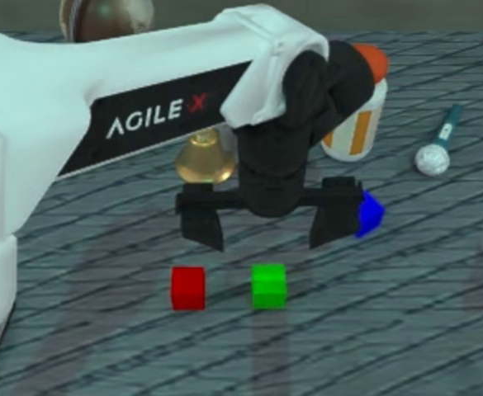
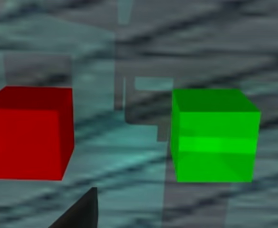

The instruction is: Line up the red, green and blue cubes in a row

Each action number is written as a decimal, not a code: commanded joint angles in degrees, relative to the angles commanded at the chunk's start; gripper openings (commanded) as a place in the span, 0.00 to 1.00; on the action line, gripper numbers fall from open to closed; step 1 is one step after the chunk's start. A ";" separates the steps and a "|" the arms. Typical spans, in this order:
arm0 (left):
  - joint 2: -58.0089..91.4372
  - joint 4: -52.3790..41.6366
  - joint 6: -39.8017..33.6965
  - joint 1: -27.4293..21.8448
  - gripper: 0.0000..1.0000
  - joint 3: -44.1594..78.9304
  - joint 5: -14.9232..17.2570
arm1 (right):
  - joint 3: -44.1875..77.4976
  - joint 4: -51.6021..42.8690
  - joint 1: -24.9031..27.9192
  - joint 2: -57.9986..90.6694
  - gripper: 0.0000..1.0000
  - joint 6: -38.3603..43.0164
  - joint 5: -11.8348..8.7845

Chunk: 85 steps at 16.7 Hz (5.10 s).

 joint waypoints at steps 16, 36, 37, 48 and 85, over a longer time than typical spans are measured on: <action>-39.93 21.85 7.53 18.20 1.00 -34.58 -0.81 | 34.58 -23.80 8.74 40.32 1.00 -3.16 -0.35; -120.28 68.56 47.48 47.67 1.00 -100.48 1.46 | 105.90 -69.71 25.43 126.19 1.00 -8.40 0.18; -120.28 68.56 47.48 47.67 1.00 -100.48 1.46 | 105.90 -69.71 25.43 126.19 1.00 -8.40 0.18; -120.28 68.56 47.48 47.67 1.00 -100.48 1.46 | 96.72 -56.28 25.46 130.02 1.00 -8.31 0.21; -120.28 68.56 47.48 47.67 1.00 -100.48 1.46 | 104.75 -67.91 25.87 126.04 0.00 -8.21 0.05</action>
